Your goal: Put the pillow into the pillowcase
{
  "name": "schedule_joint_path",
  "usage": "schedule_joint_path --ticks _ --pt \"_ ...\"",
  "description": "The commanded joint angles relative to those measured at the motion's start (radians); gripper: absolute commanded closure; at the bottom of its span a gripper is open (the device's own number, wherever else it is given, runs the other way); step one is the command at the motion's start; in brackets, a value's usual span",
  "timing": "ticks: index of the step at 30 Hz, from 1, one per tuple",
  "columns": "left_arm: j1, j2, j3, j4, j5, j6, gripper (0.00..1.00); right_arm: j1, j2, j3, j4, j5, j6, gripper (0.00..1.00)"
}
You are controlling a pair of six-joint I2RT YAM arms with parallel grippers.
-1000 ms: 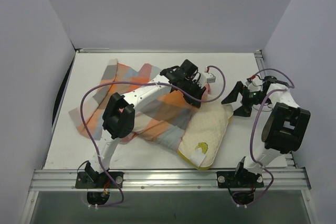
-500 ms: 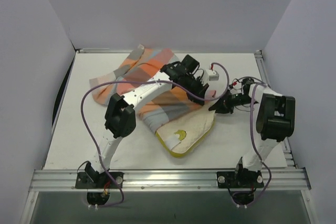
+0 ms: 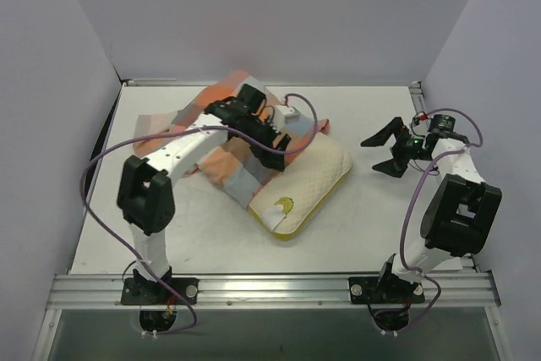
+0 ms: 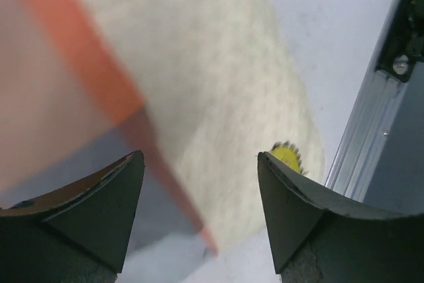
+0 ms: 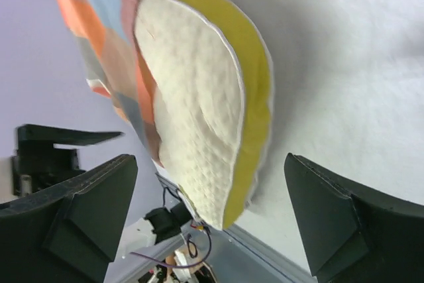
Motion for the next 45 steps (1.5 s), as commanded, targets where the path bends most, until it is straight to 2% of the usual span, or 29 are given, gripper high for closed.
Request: schedule_joint_path --ticks 1,3,4,5,8,9,10,11,12,14,15,17,18,20,21,22,23,27,32,35,37,38,39,40,41,43,45 --pt "0.078 -0.320 -0.229 0.143 -0.100 -0.042 0.23 0.003 -0.116 0.006 -0.307 0.074 -0.220 0.00" --pt "0.118 -0.407 -0.352 0.250 -0.118 -0.114 0.23 0.057 -0.133 -0.028 -0.373 0.110 -0.292 0.00" --pt "0.138 -0.479 -0.421 0.282 -0.122 -0.148 0.23 0.121 -0.132 -0.061 -0.385 0.118 -0.308 0.00" --pt "0.154 -0.510 -0.519 0.336 -0.107 -0.212 0.23 0.147 -0.127 -0.080 -0.387 0.124 -0.313 0.00" --pt "0.234 -0.622 -0.653 0.435 -0.096 -0.320 0.22 0.248 -0.104 -0.165 -0.361 0.060 -0.279 0.00" --pt "0.251 -0.654 -0.737 0.466 -0.096 -0.340 0.21 0.273 -0.106 -0.199 -0.291 0.045 -0.246 0.00" --pt "0.285 -0.710 -0.771 0.495 -0.102 -0.358 0.15 0.299 -0.118 -0.230 -0.240 0.035 -0.174 0.00" --pt "0.290 -0.732 -0.804 0.528 -0.111 -0.377 0.13 0.368 -0.126 -0.292 -0.182 0.035 -0.129 0.00" --pt "0.294 -0.748 -0.830 0.526 -0.115 -0.372 0.12 0.399 -0.133 -0.322 -0.039 0.035 -0.091 0.00" --pt "0.300 -0.769 -0.845 0.500 -0.121 -0.372 0.11 0.465 -0.146 -0.377 0.128 0.066 0.043 0.00" --pt "0.300 -0.774 -0.856 0.491 -0.127 -0.375 0.11 0.524 -0.141 -0.412 0.292 0.071 0.090 0.00" --pt "0.300 -0.784 -0.874 0.477 -0.148 -0.374 0.11 0.567 -0.108 -0.422 0.441 0.087 0.211 0.00" --pt "0.300 -0.784 -0.884 0.470 -0.176 -0.369 0.11 0.590 -0.098 -0.413 0.548 0.098 0.233 0.07" --pt "0.299 -0.783 -0.888 0.445 -0.194 -0.334 0.17 0.586 -0.084 -0.417 0.733 0.091 0.323 0.29" --pt "0.299 -0.780 -0.890 0.439 -0.199 -0.317 0.19 0.566 -0.089 -0.411 0.769 0.091 0.348 0.57" --pt "0.299 -0.775 -0.893 0.434 -0.210 -0.303 0.23 0.554 -0.113 -0.396 0.803 0.088 0.370 0.76" --pt "0.300 -0.772 -0.893 0.425 -0.213 -0.279 0.30 0.533 -0.129 -0.372 0.856 0.081 0.431 0.98" --pt "0.296 -0.758 -0.908 0.442 -0.187 -0.207 0.40 0.512 -0.193 -0.312 0.905 0.032 0.497 1.00" --pt "0.259 -0.729 -0.910 0.542 -0.234 -0.155 0.39 0.506 -0.225 -0.264 0.862 0.000 0.499 1.00" --pt "0.218 -0.711 -0.904 0.598 -0.260 -0.104 0.31 0.494 -0.238 -0.287 0.889 -0.009 0.555 1.00" --pt "0.167 -0.723 -0.925 0.659 -0.295 -0.055 0.16 0.489 -0.250 -0.295 0.929 -0.017 0.601 1.00" --pt "0.147 -0.732 -0.943 0.689 -0.303 0.020 0.11 0.489 -0.254 -0.292 0.926 -0.018 0.602 1.00" --pt "0.130 -0.744 -1.000 0.727 -0.314 0.066 0.03 0.488 -0.256 -0.289 0.921 -0.018 0.598 1.00" --pt "0.115 -0.772 -1.031 0.799 -0.316 0.179 0.03 0.489 -0.258 -0.284 0.915 -0.023 0.592 1.00" --pt "0.086 -0.783 -1.066 0.837 -0.323 0.228 0.03 0.489 -0.259 -0.282 0.903 -0.031 0.591 1.00" --pt "0.067 -0.789 -1.126 0.945 -0.332 0.304 0.03 0.488 -0.261 -0.284 0.897 -0.040 0.591 1.00" --pt "0.049 -0.745 -1.123 0.970 -0.352 0.355 0.03 0.494 -0.270 -0.293 0.865 -0.041 0.574 1.00"
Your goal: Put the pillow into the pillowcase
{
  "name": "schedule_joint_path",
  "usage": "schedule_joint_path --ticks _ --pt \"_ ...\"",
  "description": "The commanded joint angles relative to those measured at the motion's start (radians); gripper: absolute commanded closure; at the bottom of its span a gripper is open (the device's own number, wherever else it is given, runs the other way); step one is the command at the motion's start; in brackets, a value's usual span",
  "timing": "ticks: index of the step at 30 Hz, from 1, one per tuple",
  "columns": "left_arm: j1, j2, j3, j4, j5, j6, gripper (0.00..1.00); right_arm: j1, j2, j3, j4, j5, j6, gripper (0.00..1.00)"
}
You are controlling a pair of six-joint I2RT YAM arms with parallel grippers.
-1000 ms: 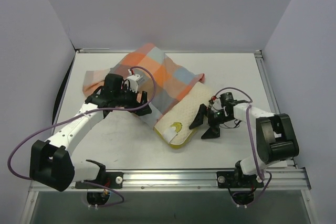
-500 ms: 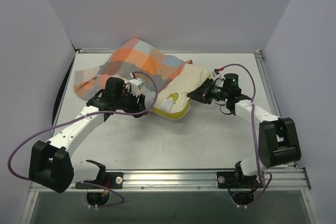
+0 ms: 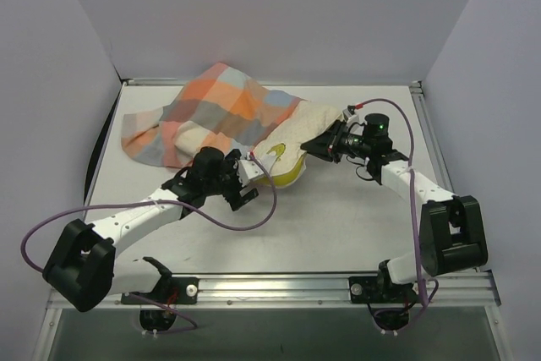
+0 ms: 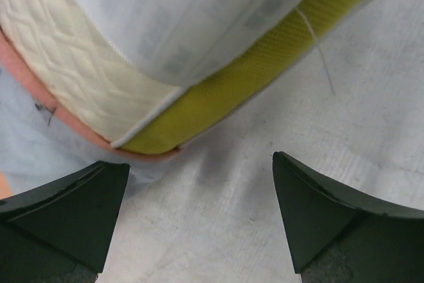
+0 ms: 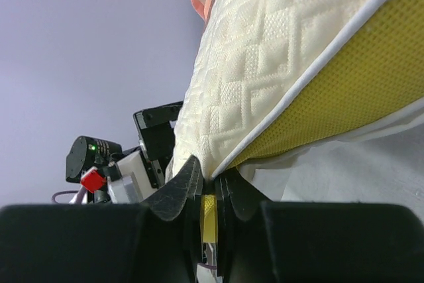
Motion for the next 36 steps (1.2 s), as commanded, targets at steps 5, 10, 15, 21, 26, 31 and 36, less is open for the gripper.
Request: schedule_joint_path --ticks 5,10,15,21,26,31,36 --pt "-0.023 0.100 0.094 0.186 -0.055 0.129 0.43 0.018 -0.081 -0.011 -0.023 -0.065 -0.031 1.00" --pt "-0.029 0.080 0.099 0.175 0.005 0.114 1.00 -0.012 -0.053 0.017 -0.282 -0.010 -0.205 0.50" --pt "-0.036 0.066 0.113 0.135 0.062 0.098 1.00 -0.025 -0.003 -0.020 -0.485 0.034 -0.261 0.00" --pt "-0.057 0.076 0.124 0.082 0.099 0.094 1.00 0.029 0.193 -0.052 -0.174 -0.018 -0.083 0.16" --pt "-0.031 0.072 0.274 -0.136 0.110 0.002 0.47 0.013 0.228 -0.003 -0.097 -0.057 -0.052 1.00" --pt "-0.003 0.114 0.410 -0.267 0.062 -0.165 0.44 0.036 0.151 -0.041 -0.120 -0.057 -0.121 1.00" --pt "-0.014 0.322 0.577 -0.358 -0.008 -0.233 0.41 0.047 0.136 -0.057 -0.115 -0.057 -0.161 1.00"
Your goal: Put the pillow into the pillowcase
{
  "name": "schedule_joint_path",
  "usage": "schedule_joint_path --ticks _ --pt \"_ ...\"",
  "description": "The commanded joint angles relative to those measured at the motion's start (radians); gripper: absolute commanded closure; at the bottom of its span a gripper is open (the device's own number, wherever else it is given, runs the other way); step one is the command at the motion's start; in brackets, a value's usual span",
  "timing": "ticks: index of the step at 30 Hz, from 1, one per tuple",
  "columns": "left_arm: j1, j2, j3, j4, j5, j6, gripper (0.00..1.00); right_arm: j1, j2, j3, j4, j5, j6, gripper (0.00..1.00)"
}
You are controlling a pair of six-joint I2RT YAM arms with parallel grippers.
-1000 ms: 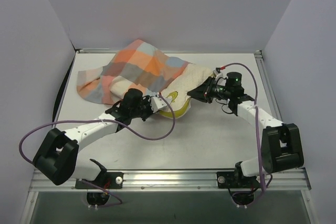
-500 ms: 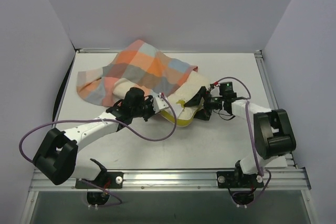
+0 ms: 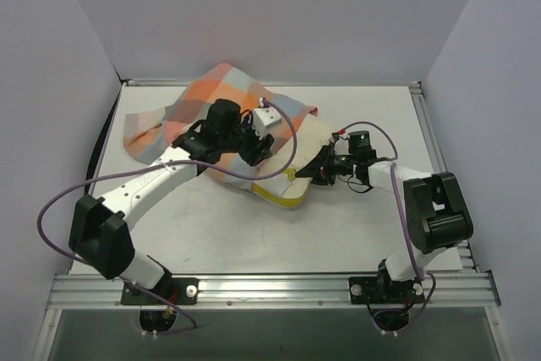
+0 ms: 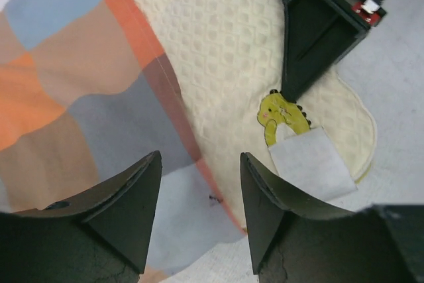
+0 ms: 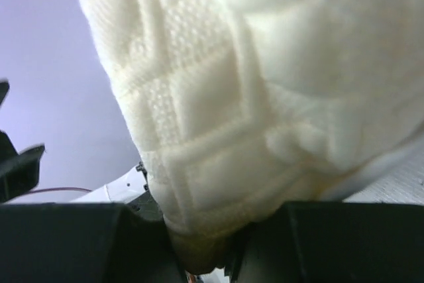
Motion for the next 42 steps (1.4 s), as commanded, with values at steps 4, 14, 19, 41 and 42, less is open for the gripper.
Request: schedule_joint_path --ticks 4,14,19,41,42 --pt "0.000 0.223 0.135 -0.132 -0.037 -0.122 0.40 0.006 -0.061 0.000 0.025 -0.034 -0.060 1.00" --pt "0.015 0.288 0.196 -0.153 0.061 -0.104 0.98 0.003 -0.103 -0.016 0.013 -0.028 -0.098 1.00" --pt "-0.048 0.318 0.362 -0.169 0.452 -0.280 1.00 0.011 -0.071 0.019 0.287 -0.019 0.082 1.00" --pt "-0.124 0.250 0.492 -0.229 0.734 -0.430 1.00 -0.139 -0.172 -0.014 0.863 0.245 0.581 1.00" --pt "-0.152 0.269 0.526 -0.229 0.751 -0.438 1.00 -0.064 -0.161 -0.010 0.860 0.257 0.551 1.00"
